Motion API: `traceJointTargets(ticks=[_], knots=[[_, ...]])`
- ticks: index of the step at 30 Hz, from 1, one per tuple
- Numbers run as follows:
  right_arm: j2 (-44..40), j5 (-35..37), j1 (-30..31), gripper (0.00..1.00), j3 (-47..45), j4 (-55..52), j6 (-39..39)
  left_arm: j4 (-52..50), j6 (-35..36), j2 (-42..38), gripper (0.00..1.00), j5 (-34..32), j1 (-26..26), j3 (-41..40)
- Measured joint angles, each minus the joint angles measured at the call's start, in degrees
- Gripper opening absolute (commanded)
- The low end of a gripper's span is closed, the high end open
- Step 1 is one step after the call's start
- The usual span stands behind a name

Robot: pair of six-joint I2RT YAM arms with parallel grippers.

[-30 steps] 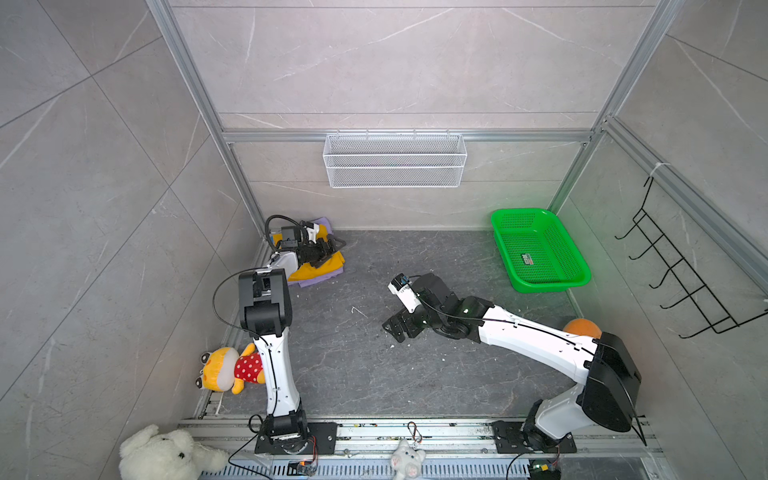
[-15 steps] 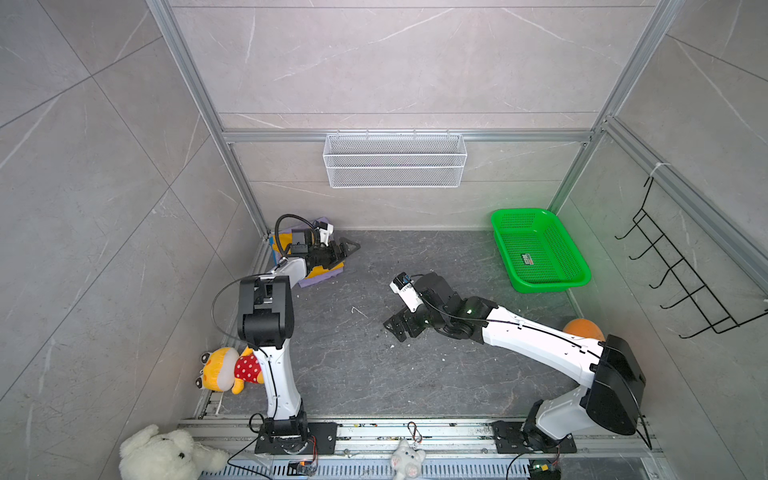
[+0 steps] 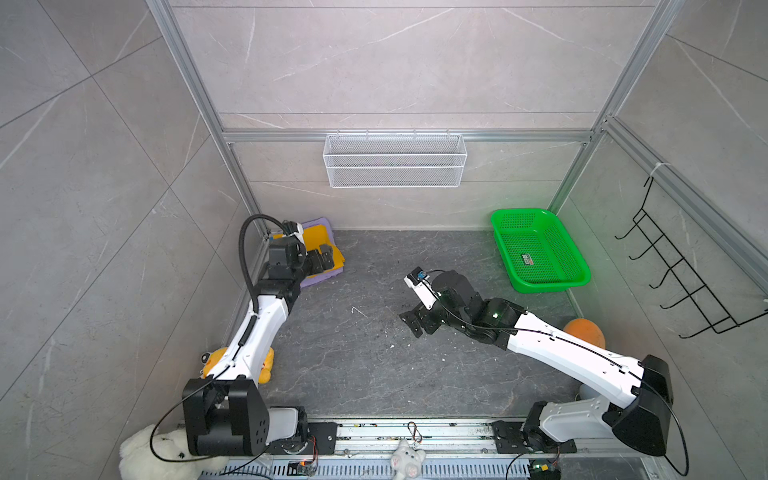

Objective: Fold and stack t-shirts
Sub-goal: Reset both arms

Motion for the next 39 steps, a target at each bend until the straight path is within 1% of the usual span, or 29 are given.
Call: traceJointTargets(ticks=[3, 6, 8, 10, 11, 13, 15, 17, 20, 24, 28, 32, 35, 39], knots=[[-1.38, 8.70, -0.11, 0.99, -3.34, 2.71, -4.17, 4.44, 1.22, -3.54, 1.00, -7.96, -1.70, -11.61], [-1.88, 15.87, -0.44, 0.99, -9.99, 8.87, -9.75, 11.80, 3.65, -4.44, 1.00, -14.56, -3.06, -23.37], [-1.86, 18.58, -1.62, 0.99, -15.06, 13.44, -13.16, 16.76, 5.51, -4.24, 1.00, -18.60, -3.80, -30.03], [-1.88, 19.93, -4.15, 0.99, -19.17, 17.40, -14.60, 21.75, 6.86, -3.67, 1.00, -22.49, -4.26, -35.06], [-1.88, 20.44, -6.16, 0.99, -20.96, 19.28, -14.73, 23.67, 7.39, -3.06, 1.00, -25.07, -4.48, -36.89], [-1.90, 21.29, -10.45, 0.99, -23.82, 23.45, -14.67, 24.28, 7.98, -2.75, 1.00, -28.28, -4.52, -37.79], [-1.95, 22.40, -14.27, 0.99, -27.45, 29.79, -14.71, 27.39, 9.53, -3.23, 1.00, -30.58, -4.52, -38.34], [-1.84, 22.56, -16.81, 0.99, -31.21, 35.85, -14.71, 32.89, 11.47, -4.26, 1.00, -31.63, -4.44, -39.89], [0.52, 21.92, -20.04, 0.99, -35.32, 44.44, -14.97, 38.73, 13.88, -4.04, 1.00, -29.49, -3.39, -41.51], [5.35, 20.28, -23.96, 0.99, -39.12, 54.75, -15.69, 42.80, 16.13, -0.13, 1.00, -24.33, -2.67, -40.68], [6.45, 16.41, -29.49, 0.99, -41.77, 60.02, -13.86, 46.58, 16.90, 2.49, 1.00, -19.65, -0.83, -40.54], [6.45, 11.10, -36.28, 0.99, -42.64, 63.14, -9.79, 52.09, 16.22, 8.66, 1.00, -15.34, 3.58, -40.04], [6.45, 8.15, -39.32, 0.99, -43.28, 65.55, -7.21, 52.98, 15.54, 12.52, 1.00, -13.55, 5.31, -39.28], [6.91, 4.31, -42.12, 0.99, -43.41, 66.53, -4.28, 53.18, 14.84, 12.87, 1.00, -11.47, 6.23, -38.45]])
